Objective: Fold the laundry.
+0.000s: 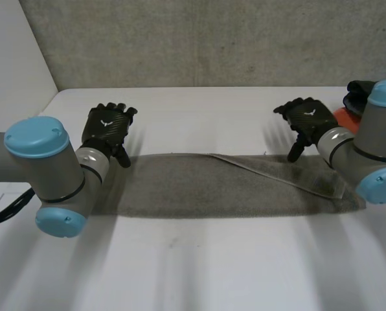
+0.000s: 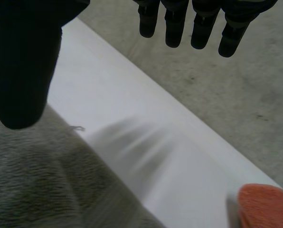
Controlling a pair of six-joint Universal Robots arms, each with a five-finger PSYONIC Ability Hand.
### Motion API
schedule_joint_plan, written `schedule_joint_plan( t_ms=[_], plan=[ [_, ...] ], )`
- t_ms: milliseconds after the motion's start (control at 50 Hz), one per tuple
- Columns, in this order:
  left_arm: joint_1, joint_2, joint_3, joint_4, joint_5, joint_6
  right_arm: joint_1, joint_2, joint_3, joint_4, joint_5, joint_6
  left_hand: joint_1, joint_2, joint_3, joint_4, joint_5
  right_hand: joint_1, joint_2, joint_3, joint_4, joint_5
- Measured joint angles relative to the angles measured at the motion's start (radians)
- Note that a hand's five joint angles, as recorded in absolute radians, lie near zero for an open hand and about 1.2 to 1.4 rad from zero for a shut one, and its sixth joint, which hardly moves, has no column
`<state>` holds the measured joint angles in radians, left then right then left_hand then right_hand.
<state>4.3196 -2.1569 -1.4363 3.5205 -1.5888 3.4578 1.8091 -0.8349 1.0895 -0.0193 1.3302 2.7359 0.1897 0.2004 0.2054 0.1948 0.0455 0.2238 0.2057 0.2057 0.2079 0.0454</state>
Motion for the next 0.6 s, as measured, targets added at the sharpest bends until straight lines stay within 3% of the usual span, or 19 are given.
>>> schedule_joint_plan(
  t_ms=[320, 600],
  plan=[
    [-0.001, 0.011, -0.006, 0.001, 0.003, -0.002, 0.028, 0.108, -0.053, 0.090, 0.124, -0.077, 0.000, 0.000, 0.000, 0.000, 0.000, 0.000, 0.000, 0.000, 0.000, 0.000],
    [-0.002, 0.016, -0.012, 0.001, 0.003, -0.001, 0.012, 0.194, -0.138, -0.009, 0.186, -0.105, 0.000, 0.000, 0.000, 0.000, 0.000, 0.000, 0.000, 0.000, 0.000, 0.000]
  ],
)
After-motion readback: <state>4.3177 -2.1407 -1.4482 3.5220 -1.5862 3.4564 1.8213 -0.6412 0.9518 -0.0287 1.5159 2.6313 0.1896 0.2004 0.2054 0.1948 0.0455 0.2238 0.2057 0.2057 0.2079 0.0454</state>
